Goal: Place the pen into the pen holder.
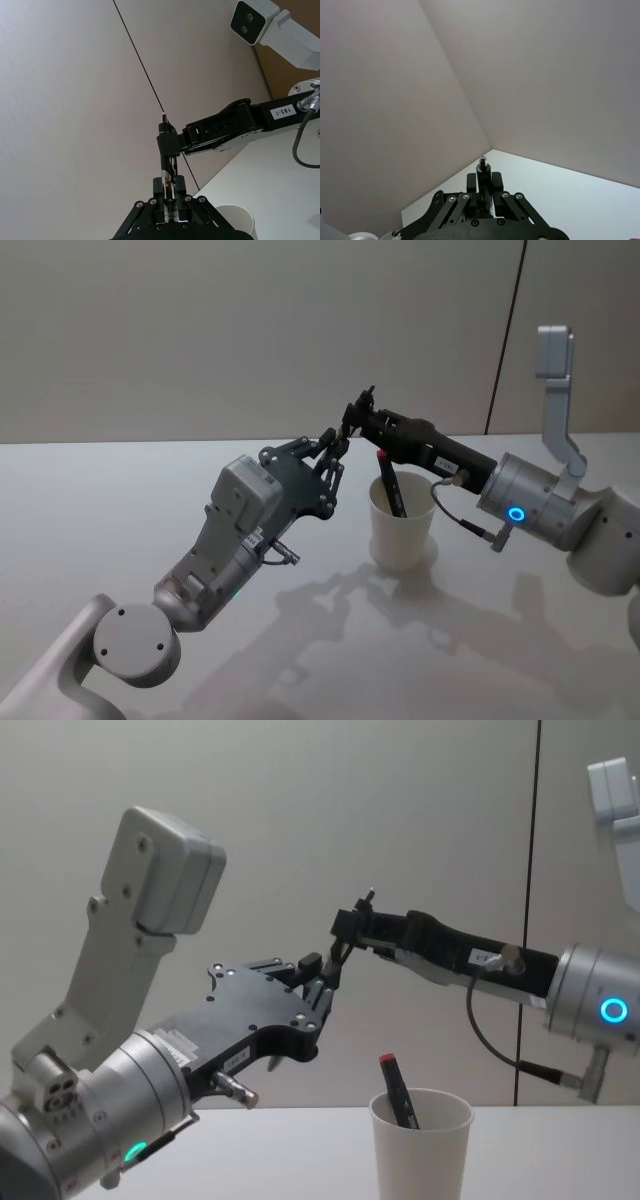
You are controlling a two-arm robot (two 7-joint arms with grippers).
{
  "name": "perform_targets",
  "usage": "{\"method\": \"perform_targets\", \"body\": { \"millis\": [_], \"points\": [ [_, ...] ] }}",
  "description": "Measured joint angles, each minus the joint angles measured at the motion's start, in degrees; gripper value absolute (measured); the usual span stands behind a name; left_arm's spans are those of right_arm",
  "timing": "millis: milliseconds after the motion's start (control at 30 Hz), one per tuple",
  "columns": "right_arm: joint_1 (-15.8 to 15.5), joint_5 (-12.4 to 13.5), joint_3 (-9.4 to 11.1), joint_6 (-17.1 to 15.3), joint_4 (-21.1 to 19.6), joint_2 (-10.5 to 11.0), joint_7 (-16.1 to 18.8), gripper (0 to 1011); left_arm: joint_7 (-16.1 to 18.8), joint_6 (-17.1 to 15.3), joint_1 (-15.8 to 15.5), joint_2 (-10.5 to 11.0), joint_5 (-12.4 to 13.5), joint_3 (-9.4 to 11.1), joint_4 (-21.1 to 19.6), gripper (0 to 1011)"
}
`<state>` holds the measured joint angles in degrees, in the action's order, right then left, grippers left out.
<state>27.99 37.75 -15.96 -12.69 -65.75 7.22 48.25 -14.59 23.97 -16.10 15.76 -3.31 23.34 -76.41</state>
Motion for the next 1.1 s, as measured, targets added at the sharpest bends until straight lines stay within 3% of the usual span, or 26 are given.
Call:
{"method": "perform_targets", "body": {
  "millis": [100, 667, 767, 1000, 1033, 1100],
  "points": [
    [0.11, 0.19, -0.07, 0.23, 0.15, 0.00, 0.02, 132, -0.01, 0.03, 0.00, 0.00, 0.00, 0.00, -0.01, 142],
    [0.56, 1.48, -0.44, 0.87, 0.54, 0.12, 0.03, 130, 0.07, 0.09, 0.00, 0.00, -0.04, 0.00, -0.05, 142],
    [0.74, 1.78, -0.44, 1.07, 0.58, 0.13, 0.06, 130, 0.05, -0.09, 0.03, 0.02, 0.00, 0.01, 0.01, 192],
    [1.00, 2.09, -0.56, 1.28, 0.96, 0.16, 0.06, 130, 0.01, -0.10, 0.03, 0.00, 0.01, 0.02, 0.01, 397],
    [1.08, 2.15, -0.60, 1.33, 1.09, 0.16, 0.06, 130, 0.01, -0.10, 0.03, 0.00, 0.01, 0.01, 0.01, 482],
    [1.19, 2.23, -0.64, 1.42, 1.23, 0.17, 0.08, 130, 0.01, -0.10, 0.02, 0.00, 0.01, 0.01, 0.01, 512]
  ]
}}
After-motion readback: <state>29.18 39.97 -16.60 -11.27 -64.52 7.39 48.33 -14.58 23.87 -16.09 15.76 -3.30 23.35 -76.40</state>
